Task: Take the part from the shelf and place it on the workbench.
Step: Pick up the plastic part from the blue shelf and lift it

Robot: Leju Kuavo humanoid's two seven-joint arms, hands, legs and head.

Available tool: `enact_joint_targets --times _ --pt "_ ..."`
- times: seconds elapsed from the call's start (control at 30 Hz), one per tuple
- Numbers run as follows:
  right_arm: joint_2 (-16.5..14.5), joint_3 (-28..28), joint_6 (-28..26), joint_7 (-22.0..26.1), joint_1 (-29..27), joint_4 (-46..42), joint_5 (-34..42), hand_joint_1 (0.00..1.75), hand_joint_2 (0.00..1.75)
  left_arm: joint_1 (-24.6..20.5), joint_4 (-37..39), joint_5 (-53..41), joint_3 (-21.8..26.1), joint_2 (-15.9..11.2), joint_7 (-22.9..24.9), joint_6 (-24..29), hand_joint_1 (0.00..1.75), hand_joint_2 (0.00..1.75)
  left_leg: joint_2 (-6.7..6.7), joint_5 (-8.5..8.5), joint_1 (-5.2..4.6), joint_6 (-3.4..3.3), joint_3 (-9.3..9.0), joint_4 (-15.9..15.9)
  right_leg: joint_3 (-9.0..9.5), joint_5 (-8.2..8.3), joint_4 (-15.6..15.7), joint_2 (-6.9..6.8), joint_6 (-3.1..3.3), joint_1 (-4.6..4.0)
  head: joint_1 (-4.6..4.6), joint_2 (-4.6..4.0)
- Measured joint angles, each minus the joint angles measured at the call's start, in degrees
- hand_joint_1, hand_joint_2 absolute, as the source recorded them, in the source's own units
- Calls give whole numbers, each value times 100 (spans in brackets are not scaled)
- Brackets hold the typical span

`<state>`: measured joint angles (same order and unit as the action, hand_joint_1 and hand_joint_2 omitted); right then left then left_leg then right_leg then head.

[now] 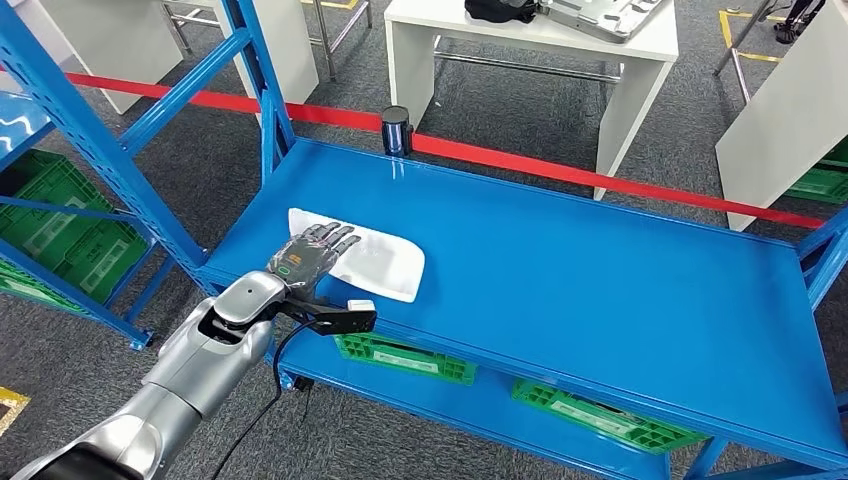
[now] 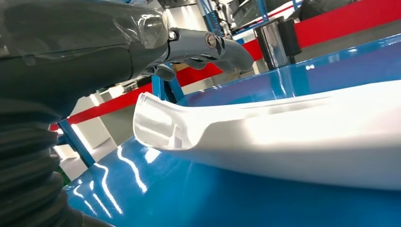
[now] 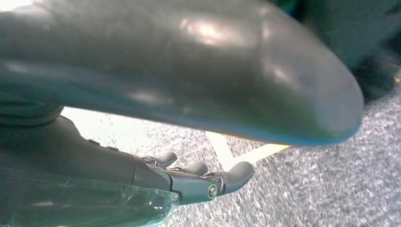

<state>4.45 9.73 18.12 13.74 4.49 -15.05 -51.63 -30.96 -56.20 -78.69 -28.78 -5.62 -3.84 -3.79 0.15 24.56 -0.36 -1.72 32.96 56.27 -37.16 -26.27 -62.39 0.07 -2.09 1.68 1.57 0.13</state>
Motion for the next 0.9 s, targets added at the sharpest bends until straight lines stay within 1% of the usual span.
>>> enact_joint_targets --times 0.03,0.07,0.1,0.13,0.17,0.2,0.23,0.27,0.3,0.33,0.37,0.4,0.43,0.47,0.5,0.53,0.57,0.63,0.7,0.73,0.77,0.83,0.87,0.9 --pt "2 -8 0 -11 9 -1 15 0 0 -5 14 -3 7 8 -9 17 0 175 -4 30 -8 39 18 46 146 90 279 -3 14 3 2 0" --pt "2 -17 0 -23 15 -1 34 0 0 -10 27 -8 14 16 -21 32 0 175 -7 53 -17 72 36 82 220 125 418 -2 53 -4 3 0" --pt "1 -28 0 -33 19 -1 50 0 0 -14 41 -18 19 23 -32 43 0 175 -8 64 -21 90 49 98 222 123 414 6 107 -23 4 0" --pt "-1 -41 0 -39 21 -1 67 0 0 -16 54 -30 22 31 -42 52 0 175 -9 70 -10 101 53 107 217 128 415 9 149 -18 7 0" --pt "-5 -55 0 -44 22 -1 81 0 0 -16 63 -41 27 36 -49 60 0 175 -8 86 2 118 66 122 219 132 417 11 180 -13 5 0" --pt "-9 -69 0 -45 23 -2 91 0 0 -19 71 -50 31 42 -54 68 0 175 -9 149 13 144 104 200 225 134 420 13 209 -3 10 0" --pt "-13 -80 0 -45 27 -3 101 0 0 -25 78 -55 35 46 -60 74 0 175 -10 271 26 178 192 390 229 138 424 14 236 11 16 0" --pt "-14 -88 0 -45 30 -4 107 0 0 -30 85 -56 38 50 -71 79 0 175 -10 434 38 212 329 683 231 138 425 15 253 9 21 0" --pt "-13 -93 0 -45 32 -4 114 0 0 -30 99 -56 40 54 -86 83 0 175 -10 635 49 239 520 1101 230 136 425 15 265 4 27 0" --pt "-13 -99 0 -47 32 -4 121 0 0 -23 119 -56 40 56 -102 84 2 175 -10 791 59 254 717 1508 228 136 424 16 272 -3 27 0" --pt "-13 -105 0 -49 31 -3 125 0 0 -13 142 -56 42 56 -121 84 41 175 -10 856 63 256 854 1775 227 135 424 19 273 -12 27 0" --pt "-13 -113 0 -51 31 -3 128 0 0 -4 164 -55 43 57 -136 84 84 175 -10 814 63 243 897 1835 228 135 424 25 274 -23 28 0" --pt "-13 -119 0 -53 33 -4 131 0 0 -3 180 -54 45 57 -146 84 128 175 -13 652 58 213 802 1613 233 135 424 33 274 -36 29 0" --pt "-14 -124 0 -54 35 -5 133 0 0 -10 190 -53 50 57 -156 84 170 175 -16 431 46 162 604 1197 240 135 425 41 273 -49 29 0" --pt "-27 -129 0 -54 37 -6 139 0 0 -25 196 -51 56 56 -166 84 175 175 -16 264 28 105 387 756 244 136 428 47 271 -60 24 0" --pt "-35 -133 0 -54 41 -7 149 0 0 -43 202 -46 61 60 -183 84 175 175 -10 149 4 54 217 407 243 138 432 49 266 -71 21 0" --pt "-42 -138 0 -55 43 -7 162 0 0 -62 212 -34 64 64 -212 85 175 175 -3 105 -21 17 117 203 237 142 436 47 257 -72 20 0" --pt "-43 -155 0 -57 49 -7 198 0 0 -87 245 -2 66 72 -279 93 175 175 11 106 -57 -9 96 124 232 157 459 38 222 -70 20 0" --pt "-42 -175 -1 -58 52 -7 236 0 0 -102 281 24 66 78 -337 113 175 175 19 41 -29 -42 32 20 200 138 427 29 183 -70 15 0" --pt "-40 -183 -2 -57 55 -7 255 0 0 -117 299 33 65 84 -359 125 175 175 22 2 -13 -64 -1 -36 130 65 291 25 178 -73 12 0" --pt "-34 -190 -4 -57 57 -7 271 0 0 -129 319 42 62 95 -378 137 175 175 25 -31 0 -79 -30 -80 3 -61 31 22 189 -72 4 0" --pt "-19 -210 -9 -57 58 -7 300 0 0 -139 368 57 56 115 -402 150 175 175 23 -42 -14 -92 -24 -84 -360 -382 -744 19 205 -66 -4 0" --pt "-11 -220 -10 -58 57 -7 309 0 0 -133 393 60 54 123 -409 158 175 175 21 -40 -17 -91 -21 -79 -507 -477 -1046 19 188 -63 -6 0" --pt "-7 -227 -11 -59 56 -7 318 0 0 -132 414 62 52 128 -417 172 175 175 18 -37 -18 -88 -19 -73 -564 -489 -1158 18 150 -56 -6 0"
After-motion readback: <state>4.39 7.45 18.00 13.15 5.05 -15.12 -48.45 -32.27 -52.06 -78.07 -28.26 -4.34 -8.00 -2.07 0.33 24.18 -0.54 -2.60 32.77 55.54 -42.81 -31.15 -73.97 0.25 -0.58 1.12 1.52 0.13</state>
